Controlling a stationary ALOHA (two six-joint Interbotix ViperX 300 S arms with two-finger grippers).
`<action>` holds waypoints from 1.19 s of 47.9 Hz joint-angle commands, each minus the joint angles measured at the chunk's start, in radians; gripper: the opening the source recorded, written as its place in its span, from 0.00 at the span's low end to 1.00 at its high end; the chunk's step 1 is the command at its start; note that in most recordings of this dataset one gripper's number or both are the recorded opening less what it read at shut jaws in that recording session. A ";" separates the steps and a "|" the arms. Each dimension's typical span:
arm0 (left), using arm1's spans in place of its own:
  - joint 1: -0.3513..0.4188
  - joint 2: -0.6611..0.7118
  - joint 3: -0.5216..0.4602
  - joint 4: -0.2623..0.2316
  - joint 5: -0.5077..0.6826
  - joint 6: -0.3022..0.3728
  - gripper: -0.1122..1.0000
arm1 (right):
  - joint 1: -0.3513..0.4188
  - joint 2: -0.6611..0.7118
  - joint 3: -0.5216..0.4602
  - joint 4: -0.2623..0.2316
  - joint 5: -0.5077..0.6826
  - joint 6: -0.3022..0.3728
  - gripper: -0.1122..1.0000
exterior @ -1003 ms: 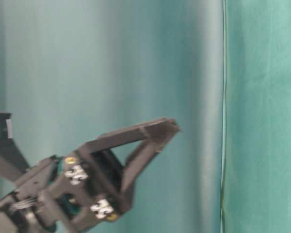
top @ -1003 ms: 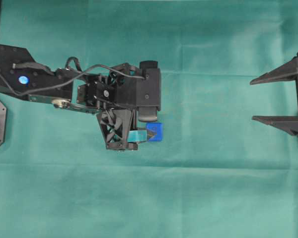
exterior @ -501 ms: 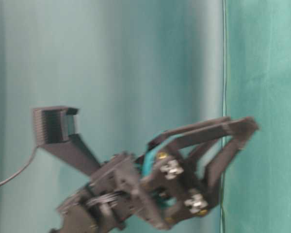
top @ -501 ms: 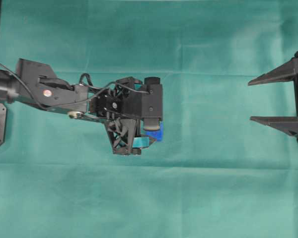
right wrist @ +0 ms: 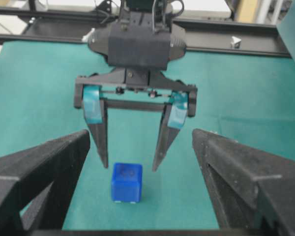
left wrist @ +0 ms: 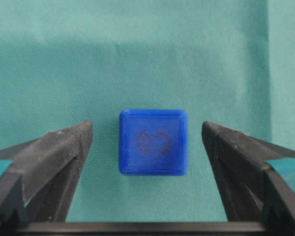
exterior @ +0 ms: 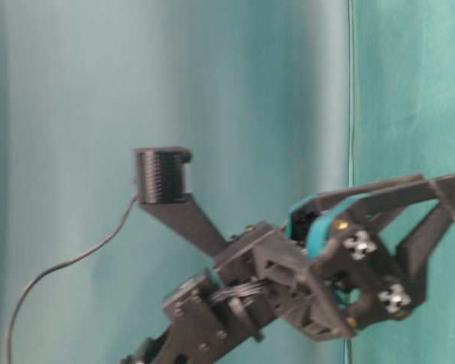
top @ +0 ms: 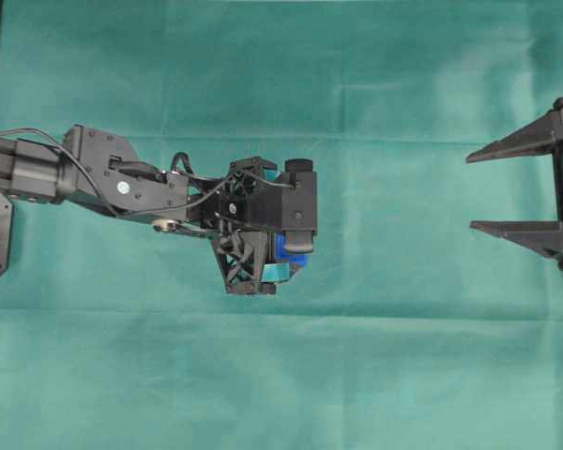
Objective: Handover the blue block to the right arm after grasping it with the left arm, then place it in the designated position.
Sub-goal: 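Close the left gripper on the blue cube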
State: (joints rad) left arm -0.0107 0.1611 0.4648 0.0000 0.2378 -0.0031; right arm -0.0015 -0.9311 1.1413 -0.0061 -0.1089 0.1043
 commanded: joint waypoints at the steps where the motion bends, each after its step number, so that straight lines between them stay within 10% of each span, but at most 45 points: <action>1: 0.002 0.005 -0.009 0.002 -0.017 0.002 1.00 | 0.000 0.008 -0.018 -0.003 -0.003 -0.002 0.94; 34: 0.002 0.098 -0.006 0.002 -0.060 0.003 0.97 | -0.002 0.014 -0.017 -0.003 -0.003 -0.002 0.94; 46: 0.002 0.098 -0.003 0.002 -0.058 0.009 0.51 | -0.002 0.014 -0.018 -0.003 -0.003 -0.002 0.94; 57: 0.002 0.097 0.000 0.002 -0.058 0.008 0.52 | -0.002 0.014 -0.017 -0.003 -0.003 -0.002 0.94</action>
State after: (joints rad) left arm -0.0107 0.2777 0.4694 0.0000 0.1856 0.0061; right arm -0.0015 -0.9235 1.1413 -0.0077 -0.1089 0.1043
